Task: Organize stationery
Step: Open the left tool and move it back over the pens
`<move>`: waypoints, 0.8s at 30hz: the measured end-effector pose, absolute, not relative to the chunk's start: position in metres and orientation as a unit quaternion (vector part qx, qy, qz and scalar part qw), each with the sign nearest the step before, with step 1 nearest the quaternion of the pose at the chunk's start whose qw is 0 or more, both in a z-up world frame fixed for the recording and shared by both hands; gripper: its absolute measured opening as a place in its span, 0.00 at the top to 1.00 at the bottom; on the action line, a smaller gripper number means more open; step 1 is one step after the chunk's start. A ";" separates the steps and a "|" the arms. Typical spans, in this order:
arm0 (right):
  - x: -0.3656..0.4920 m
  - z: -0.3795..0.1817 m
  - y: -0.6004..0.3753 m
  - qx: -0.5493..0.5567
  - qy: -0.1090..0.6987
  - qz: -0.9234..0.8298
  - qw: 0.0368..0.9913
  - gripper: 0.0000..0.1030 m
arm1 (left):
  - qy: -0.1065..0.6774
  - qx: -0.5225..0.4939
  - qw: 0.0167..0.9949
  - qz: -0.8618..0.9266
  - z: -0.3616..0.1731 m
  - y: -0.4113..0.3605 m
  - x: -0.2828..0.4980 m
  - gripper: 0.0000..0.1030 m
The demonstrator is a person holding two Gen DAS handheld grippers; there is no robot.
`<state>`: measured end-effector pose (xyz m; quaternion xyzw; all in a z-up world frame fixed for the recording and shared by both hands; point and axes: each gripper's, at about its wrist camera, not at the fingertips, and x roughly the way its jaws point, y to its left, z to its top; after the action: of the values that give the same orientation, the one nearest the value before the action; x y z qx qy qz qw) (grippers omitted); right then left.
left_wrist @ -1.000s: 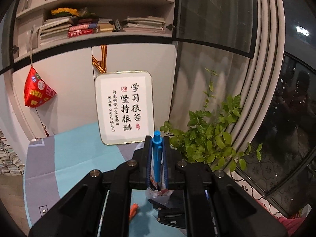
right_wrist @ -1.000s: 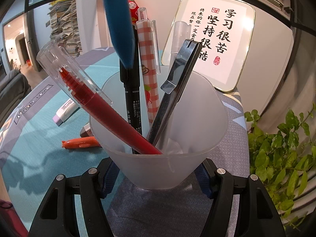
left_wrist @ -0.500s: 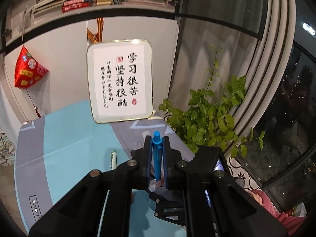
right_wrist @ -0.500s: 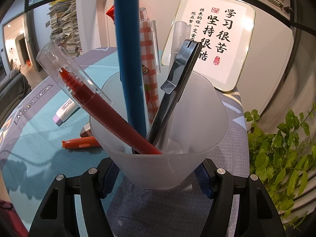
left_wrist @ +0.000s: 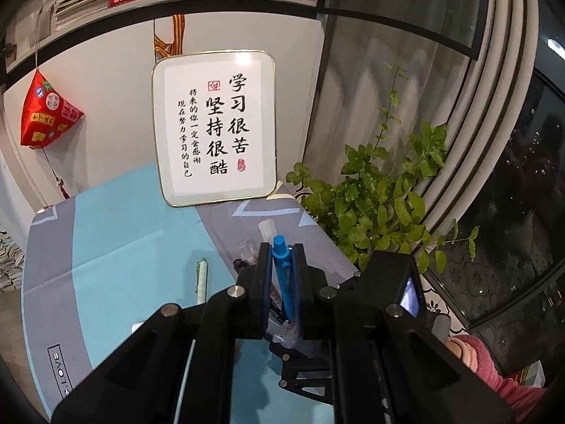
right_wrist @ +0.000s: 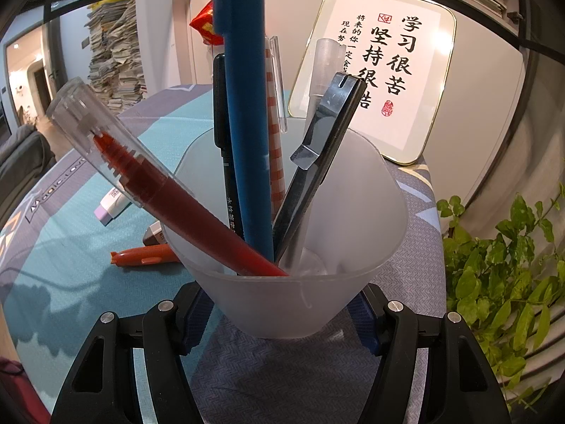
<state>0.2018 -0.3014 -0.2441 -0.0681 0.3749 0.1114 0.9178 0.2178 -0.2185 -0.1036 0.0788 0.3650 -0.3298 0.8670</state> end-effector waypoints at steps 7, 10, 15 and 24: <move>0.202 -0.244 -0.301 -0.068 0.375 0.112 0.918 0.33 | 0.358 0.067 0.872 -0.327 -0.096 -0.210 0.218 0.89; 0.201 -0.244 -0.301 -0.068 0.375 0.111 0.918 0.33 | 0.355 0.063 0.875 -0.323 -0.093 -0.206 0.218 0.87; 0.202 -0.244 -0.301 -0.068 0.375 0.111 0.918 0.33 | 0.352 0.053 0.883 -0.307 -0.092 -0.195 0.223 0.86; 0.202 -0.244 -0.302 -0.068 0.375 0.111 0.918 0.33 | 0.397 0.052 0.882 -0.247 -0.131 -0.173 0.254 0.78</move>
<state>0.2019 -0.3015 -0.2440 -0.0680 0.3750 0.1115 0.9178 0.2541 -0.1731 -0.1311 0.0522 0.3974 -0.2470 0.8822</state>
